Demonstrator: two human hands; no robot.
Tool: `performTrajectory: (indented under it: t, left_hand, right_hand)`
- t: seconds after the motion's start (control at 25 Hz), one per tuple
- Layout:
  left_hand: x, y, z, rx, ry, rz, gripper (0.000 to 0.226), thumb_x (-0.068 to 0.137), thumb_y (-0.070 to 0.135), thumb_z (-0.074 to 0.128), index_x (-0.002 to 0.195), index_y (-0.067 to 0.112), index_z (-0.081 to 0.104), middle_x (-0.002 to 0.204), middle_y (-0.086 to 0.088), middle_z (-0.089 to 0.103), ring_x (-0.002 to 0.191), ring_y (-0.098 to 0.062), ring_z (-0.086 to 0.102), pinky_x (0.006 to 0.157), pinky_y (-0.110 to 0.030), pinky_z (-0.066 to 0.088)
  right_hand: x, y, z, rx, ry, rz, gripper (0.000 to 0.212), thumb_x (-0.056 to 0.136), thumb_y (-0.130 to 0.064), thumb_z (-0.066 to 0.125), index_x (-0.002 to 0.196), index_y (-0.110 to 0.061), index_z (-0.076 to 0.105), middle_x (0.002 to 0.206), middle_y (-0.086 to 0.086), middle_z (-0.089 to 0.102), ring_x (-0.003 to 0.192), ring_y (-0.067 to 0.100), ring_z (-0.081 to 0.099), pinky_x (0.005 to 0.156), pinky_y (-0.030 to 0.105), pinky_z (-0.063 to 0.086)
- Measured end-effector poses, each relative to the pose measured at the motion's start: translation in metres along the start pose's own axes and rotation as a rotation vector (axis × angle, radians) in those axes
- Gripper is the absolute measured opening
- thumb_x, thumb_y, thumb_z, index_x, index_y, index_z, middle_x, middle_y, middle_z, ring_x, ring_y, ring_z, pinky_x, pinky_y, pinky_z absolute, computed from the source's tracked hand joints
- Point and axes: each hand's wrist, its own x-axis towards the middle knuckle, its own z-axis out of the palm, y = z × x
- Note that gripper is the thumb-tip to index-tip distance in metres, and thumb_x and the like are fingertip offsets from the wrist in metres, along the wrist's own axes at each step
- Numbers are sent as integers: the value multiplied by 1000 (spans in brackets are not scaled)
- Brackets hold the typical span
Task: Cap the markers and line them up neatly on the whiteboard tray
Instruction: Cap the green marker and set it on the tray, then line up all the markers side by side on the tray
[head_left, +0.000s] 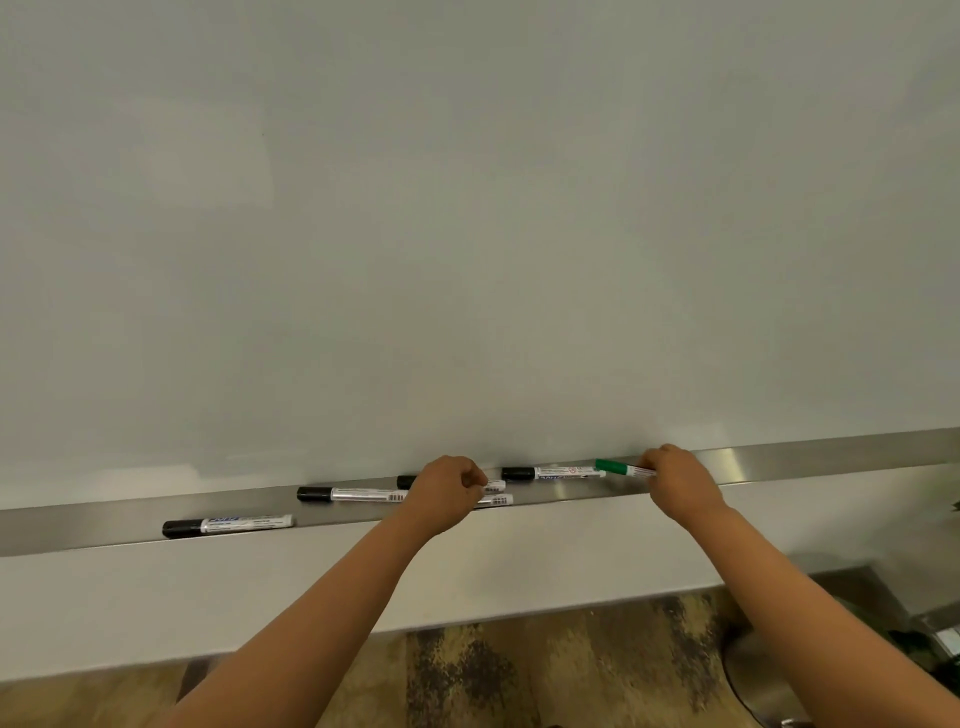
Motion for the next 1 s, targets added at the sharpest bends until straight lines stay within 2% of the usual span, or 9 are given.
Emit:
performTrajectory:
  t: [0.28, 0.44, 0.56, 0.64, 0.8, 1.0]
  left_hand:
    - [8, -1, 7, 27, 64, -42, 20, 86, 14, 56, 102, 7, 66, 106, -12, 69, 98, -25, 62, 85, -31, 49]
    - [8, -4, 15, 43, 97, -63, 18, 87, 14, 55, 100, 9, 66, 103, -10, 70, 91, -22, 62, 77, -25, 46]
    - [2, -9, 17, 21, 119, -98, 17, 87, 14, 54, 99, 11, 66, 102, -9, 70, 80, -15, 56, 73, -23, 44]
    - [-3, -11, 15, 2, 151, -120, 17, 87, 14, 55, 98, 11, 67, 100, -8, 70, 79, -13, 55, 72, -23, 43]
    - [-17, -17, 7, -42, 205, -131, 18, 86, 13, 54, 97, 10, 68, 101, -9, 70, 90, -20, 61, 76, -24, 45]
    - [-34, -34, -5, -56, 249, -163, 17, 85, 12, 55, 94, 10, 69, 99, -10, 71, 91, -21, 63, 74, -23, 44]
  right_hand:
    - [13, 2, 6, -170, -58, 26, 29, 85, -2, 45, 104, -12, 64, 106, 11, 62, 96, 28, 59, 78, 34, 49]
    - [11, -5, 8, -240, 28, 27, 28, 84, -6, 48, 102, -18, 65, 103, 6, 63, 97, 26, 57, 81, 34, 44]
    - [8, -35, 15, -158, 132, -180, 22, 84, -13, 50, 99, -18, 66, 102, 5, 65, 98, 27, 56, 81, 36, 41]
    - [8, -58, 21, -159, 103, -310, 20, 85, -16, 51, 99, -19, 66, 103, 4, 66, 101, 26, 54, 81, 34, 39]
    - [11, -77, 29, -247, 3, -300, 23, 80, -10, 53, 98, -19, 65, 103, 4, 68, 102, 25, 55, 83, 33, 39]
    - [2, -84, 33, -266, 66, -294, 22, 83, -9, 51, 99, -18, 63, 104, 5, 67, 101, 25, 56, 80, 31, 39]
